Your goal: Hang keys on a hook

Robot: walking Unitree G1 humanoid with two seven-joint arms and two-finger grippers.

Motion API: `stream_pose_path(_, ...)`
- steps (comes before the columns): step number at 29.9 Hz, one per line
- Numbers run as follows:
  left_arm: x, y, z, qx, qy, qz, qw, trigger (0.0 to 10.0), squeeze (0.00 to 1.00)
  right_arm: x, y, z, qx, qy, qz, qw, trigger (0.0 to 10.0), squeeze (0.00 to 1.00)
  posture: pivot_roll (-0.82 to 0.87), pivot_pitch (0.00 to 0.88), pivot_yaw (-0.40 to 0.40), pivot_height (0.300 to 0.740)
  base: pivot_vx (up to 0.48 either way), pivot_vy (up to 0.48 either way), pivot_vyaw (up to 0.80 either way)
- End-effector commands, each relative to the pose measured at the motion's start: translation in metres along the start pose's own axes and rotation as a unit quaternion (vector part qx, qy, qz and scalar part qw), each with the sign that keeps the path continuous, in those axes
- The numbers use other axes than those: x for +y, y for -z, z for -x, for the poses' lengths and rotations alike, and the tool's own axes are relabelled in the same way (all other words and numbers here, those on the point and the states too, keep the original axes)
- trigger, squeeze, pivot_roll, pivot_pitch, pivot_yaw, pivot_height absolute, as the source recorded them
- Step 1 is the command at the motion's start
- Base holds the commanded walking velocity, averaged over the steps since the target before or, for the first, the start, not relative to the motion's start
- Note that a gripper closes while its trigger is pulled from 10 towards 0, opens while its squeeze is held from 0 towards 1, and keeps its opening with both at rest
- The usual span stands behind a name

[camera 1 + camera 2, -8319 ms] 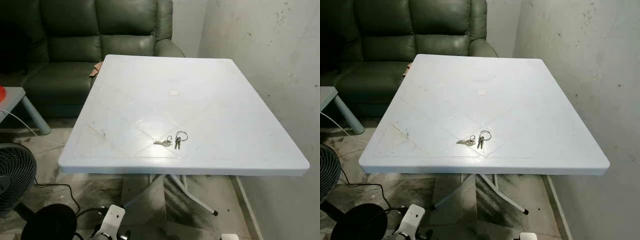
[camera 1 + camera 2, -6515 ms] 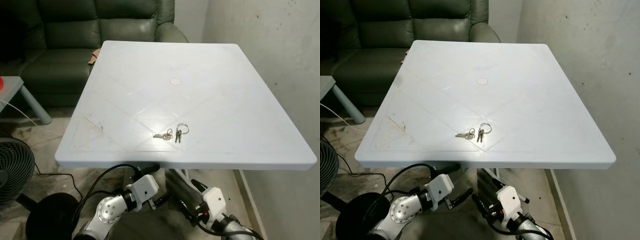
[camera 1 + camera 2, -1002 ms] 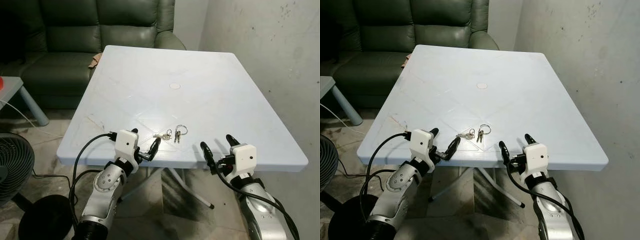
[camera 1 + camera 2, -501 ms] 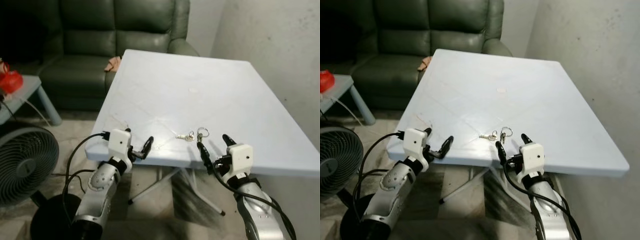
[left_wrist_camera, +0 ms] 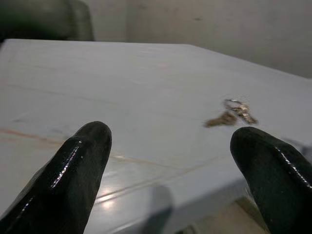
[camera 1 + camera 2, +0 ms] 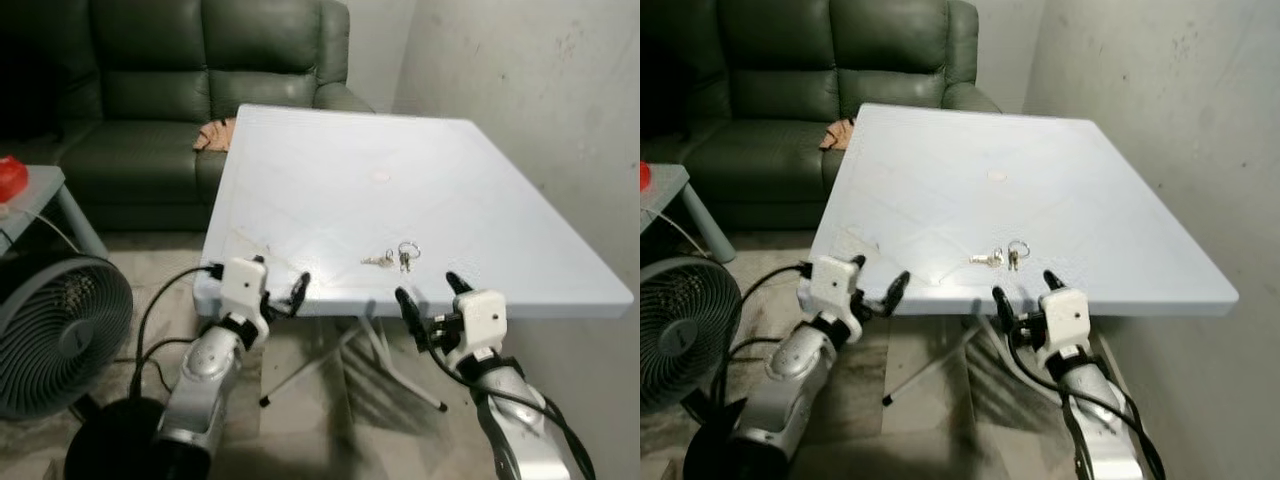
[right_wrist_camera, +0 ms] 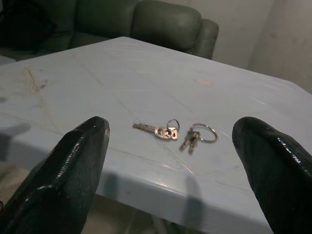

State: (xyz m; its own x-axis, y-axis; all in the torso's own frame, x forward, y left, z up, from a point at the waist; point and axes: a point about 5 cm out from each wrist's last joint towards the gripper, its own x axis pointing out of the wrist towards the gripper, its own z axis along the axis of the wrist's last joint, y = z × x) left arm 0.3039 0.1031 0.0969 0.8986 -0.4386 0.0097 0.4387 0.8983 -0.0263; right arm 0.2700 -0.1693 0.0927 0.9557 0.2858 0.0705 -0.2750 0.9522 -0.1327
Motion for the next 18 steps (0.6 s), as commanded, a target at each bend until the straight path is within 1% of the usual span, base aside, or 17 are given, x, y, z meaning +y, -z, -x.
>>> stream_pose_path(1,-0.0009,-0.0048,-0.0026,-0.007,0.005,-0.007,1.0,10.0,0.0,-0.0038,-0.0032,-0.0013,-0.004,0.003,0.005,1.0,10.0,0.0,-0.08,0.012,-0.053,0.74,0.0,0.0,0.0)
stream_pose_path(4,-0.0007,-0.0048,-0.0029,-0.006,0.004,-0.01,1.0,10.0,0.0,-0.0037,-0.0035,-0.0018,-0.003,0.0,0.005,1.0,10.0,0.0,-0.08,0.012,-0.053,0.74,0.0,0.0,0.28)
stream_pose_path(12,-0.0017,-0.0046,-0.0035,-0.006,0.006,-0.012,1.0,10.0,0.0,-0.0036,-0.0032,-0.0029,0.0,-0.002,0.01,1.0,10.0,0.0,-0.08,0.003,-0.053,0.74,0.0,0.0,0.8)
stream_pose_path(17,-0.0022,-0.0043,-0.0033,-0.003,0.01,-0.01,1.0,10.0,0.0,-0.0046,-0.0032,-0.0029,-0.001,0.007,0.011,1.0,10.0,0.0,-0.08,0.001,-0.054,0.74,0.0,0.0,0.8)
stream_pose_path(18,-0.002,-0.0039,-0.0036,0.0,0.01,-0.01,1.0,10.0,0.0,-0.0055,-0.0035,-0.0029,-0.005,0.011,0.004,1.0,10.0,0.0,-0.08,0.0,-0.054,0.74,0.0,0.0,0.0)
